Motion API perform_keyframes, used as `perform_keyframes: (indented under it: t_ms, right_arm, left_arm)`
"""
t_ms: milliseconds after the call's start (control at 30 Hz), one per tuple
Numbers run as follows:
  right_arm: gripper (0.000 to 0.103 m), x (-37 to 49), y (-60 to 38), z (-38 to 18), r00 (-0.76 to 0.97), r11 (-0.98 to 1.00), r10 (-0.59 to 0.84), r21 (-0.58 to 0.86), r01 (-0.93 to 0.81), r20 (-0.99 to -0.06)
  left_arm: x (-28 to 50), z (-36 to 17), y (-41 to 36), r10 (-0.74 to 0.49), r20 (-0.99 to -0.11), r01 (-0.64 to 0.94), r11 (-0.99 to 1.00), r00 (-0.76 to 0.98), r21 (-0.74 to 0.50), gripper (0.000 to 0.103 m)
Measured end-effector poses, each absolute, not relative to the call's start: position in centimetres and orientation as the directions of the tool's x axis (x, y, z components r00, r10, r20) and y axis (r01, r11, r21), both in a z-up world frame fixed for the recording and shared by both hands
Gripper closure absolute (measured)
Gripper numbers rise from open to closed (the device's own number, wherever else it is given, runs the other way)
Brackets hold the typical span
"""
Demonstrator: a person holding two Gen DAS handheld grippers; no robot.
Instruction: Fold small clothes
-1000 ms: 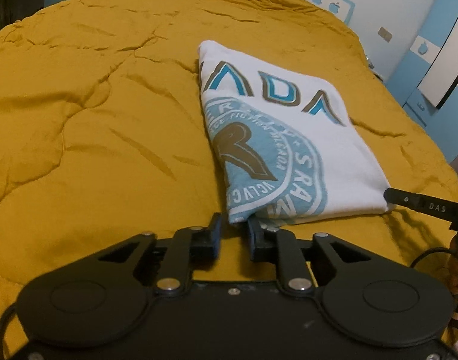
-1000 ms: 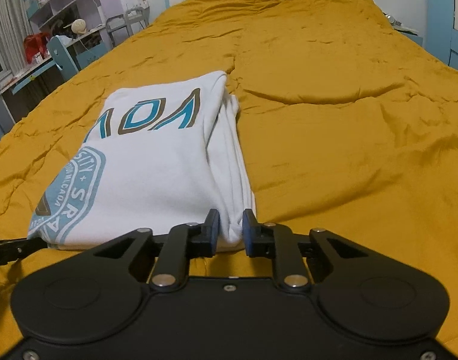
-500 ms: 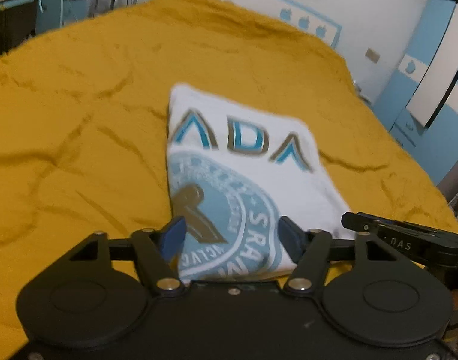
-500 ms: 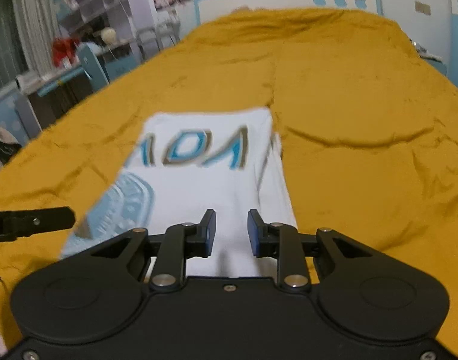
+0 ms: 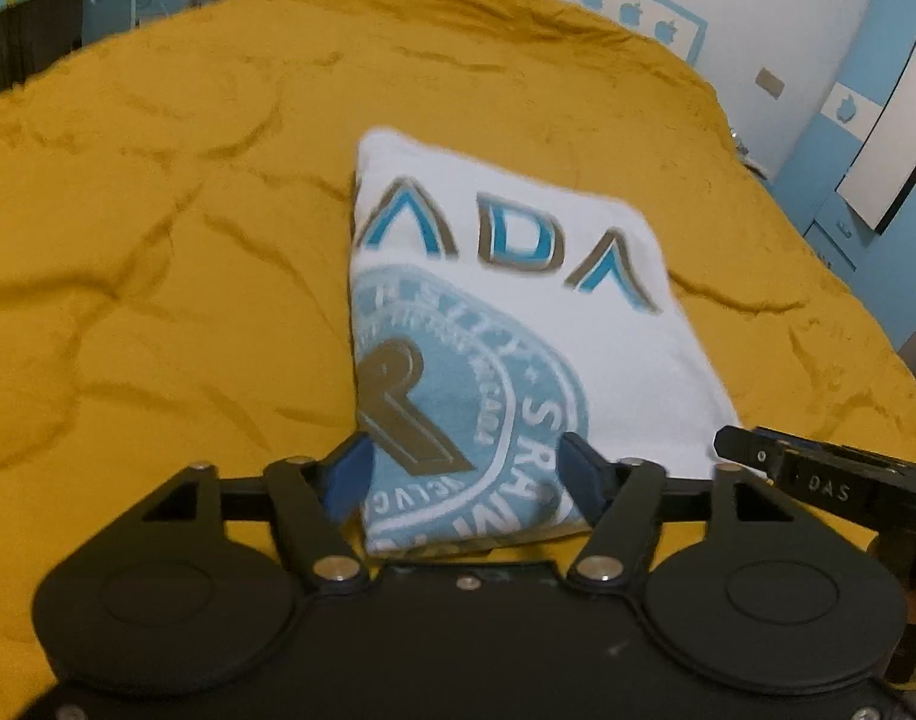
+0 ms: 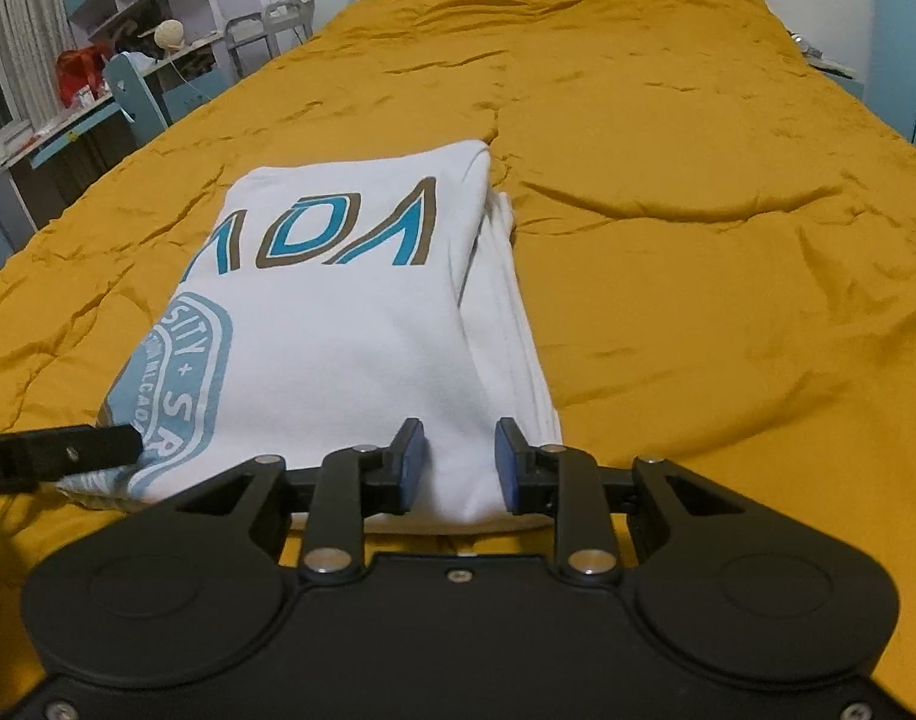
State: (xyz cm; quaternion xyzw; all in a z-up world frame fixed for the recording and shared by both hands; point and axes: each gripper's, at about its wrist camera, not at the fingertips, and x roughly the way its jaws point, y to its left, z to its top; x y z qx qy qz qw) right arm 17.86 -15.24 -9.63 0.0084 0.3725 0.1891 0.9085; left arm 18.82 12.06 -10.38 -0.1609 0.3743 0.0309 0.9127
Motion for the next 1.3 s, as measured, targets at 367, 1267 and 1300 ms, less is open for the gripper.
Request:
perform_keyframes:
  t_ms: [367, 1267, 1300]
  right_arm:
    - [0.007, 10.1, -16.0, -1.4, 0.748, 0.928, 0.363, 0.138, -0.347, -0.555]
    - [0.006, -1.8, -18.1, 3.3, 0.759, 0.927, 0.353, 0.096, -0.363, -0.548]
    - [0.006, -2.0, -18.1, 3.3, 0.758, 0.928, 0.352, 0.098, -0.360, -0.549]
  left_arm:
    - [12.3, -2.7, 9.3, 0.055, -0.615, -0.193, 0.968, 0.787, -0.161, 0.000]
    - [-2.4, 1.8, 5.4, 0.083, -0.642, -0.269, 0.942, 0.763, -0.198, 0.000]
    - [-2.6, 1.8, 5.2, 0.080, -0.648, -0.269, 0.943, 0.758, -0.198, 0.000]
